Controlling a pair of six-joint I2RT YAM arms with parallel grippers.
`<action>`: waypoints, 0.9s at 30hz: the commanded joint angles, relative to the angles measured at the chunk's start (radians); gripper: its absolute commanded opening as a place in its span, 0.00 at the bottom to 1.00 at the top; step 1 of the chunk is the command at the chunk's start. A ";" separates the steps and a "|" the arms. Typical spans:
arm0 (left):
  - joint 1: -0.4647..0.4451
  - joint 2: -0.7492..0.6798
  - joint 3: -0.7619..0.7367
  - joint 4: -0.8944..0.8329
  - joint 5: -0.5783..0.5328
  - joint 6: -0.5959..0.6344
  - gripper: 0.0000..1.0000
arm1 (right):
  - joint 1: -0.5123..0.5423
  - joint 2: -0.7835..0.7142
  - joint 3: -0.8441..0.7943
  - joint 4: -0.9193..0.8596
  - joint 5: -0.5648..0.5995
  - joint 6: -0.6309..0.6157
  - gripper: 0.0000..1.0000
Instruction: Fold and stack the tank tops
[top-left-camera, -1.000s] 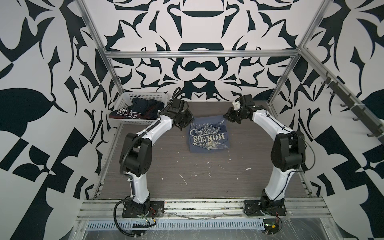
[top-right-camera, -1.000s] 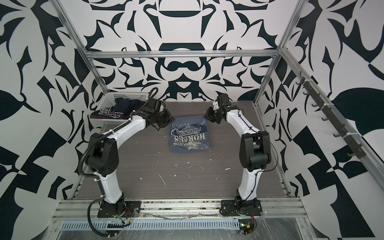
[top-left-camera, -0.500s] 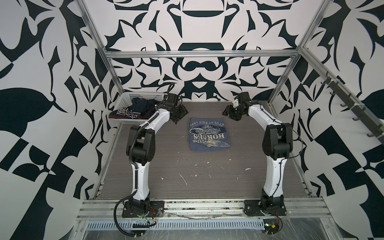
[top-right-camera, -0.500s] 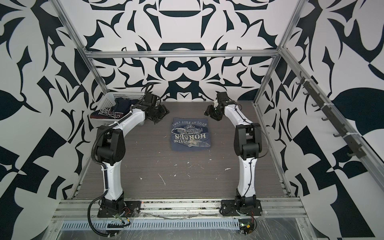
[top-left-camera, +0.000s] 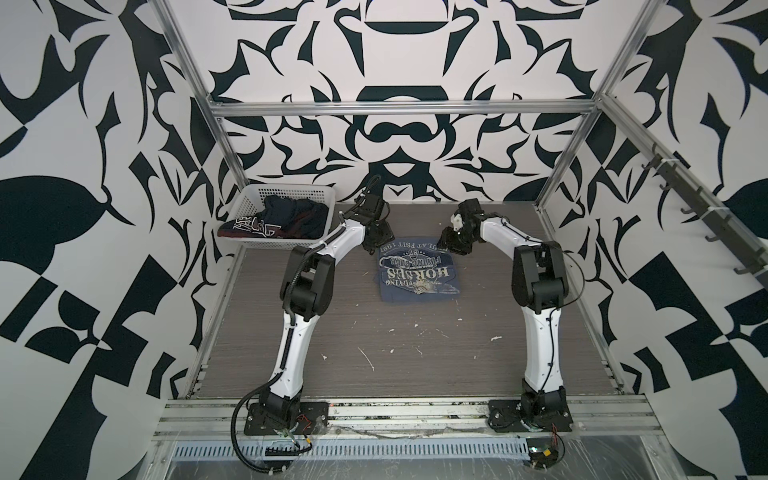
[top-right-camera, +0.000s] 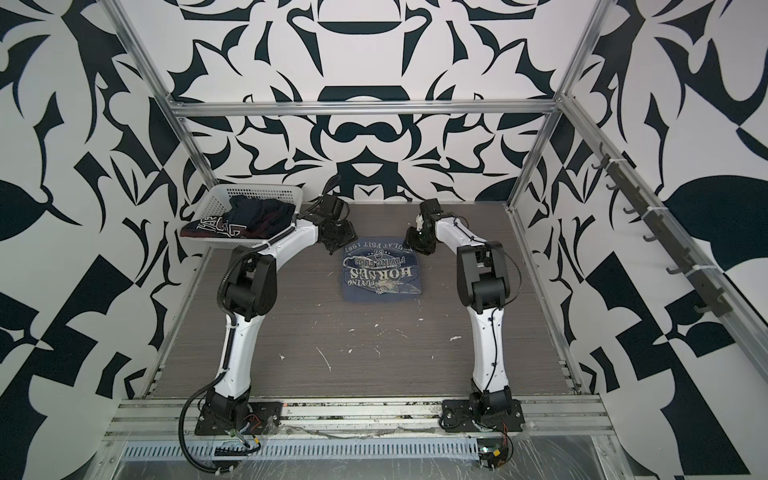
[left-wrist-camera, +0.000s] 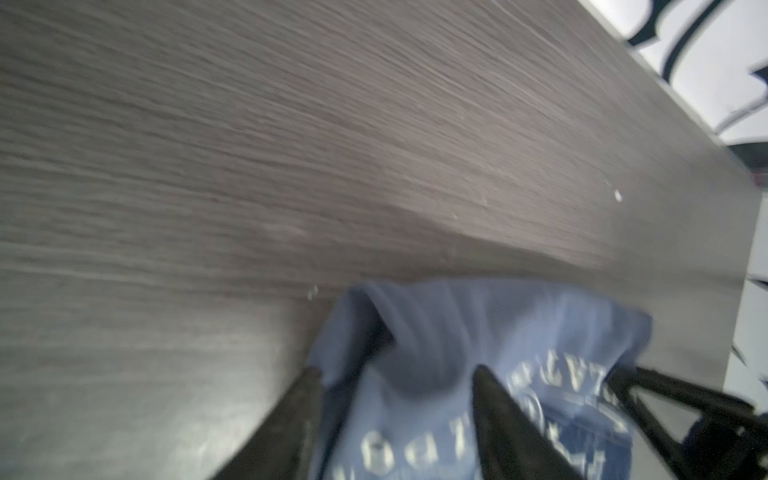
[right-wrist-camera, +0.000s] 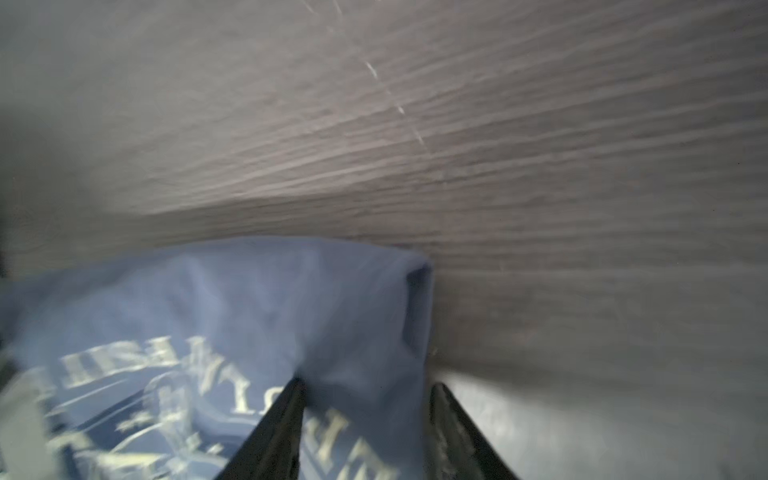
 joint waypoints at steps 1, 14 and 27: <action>0.012 0.059 0.066 -0.075 -0.055 0.005 0.48 | -0.003 0.001 0.087 -0.003 0.012 -0.011 0.40; 0.072 0.023 0.122 -0.156 0.019 0.025 0.61 | -0.016 -0.022 0.173 -0.110 0.109 -0.043 0.50; -0.086 -0.665 -0.803 0.196 0.032 0.006 0.67 | -0.024 -0.576 -0.552 0.123 -0.034 0.000 0.65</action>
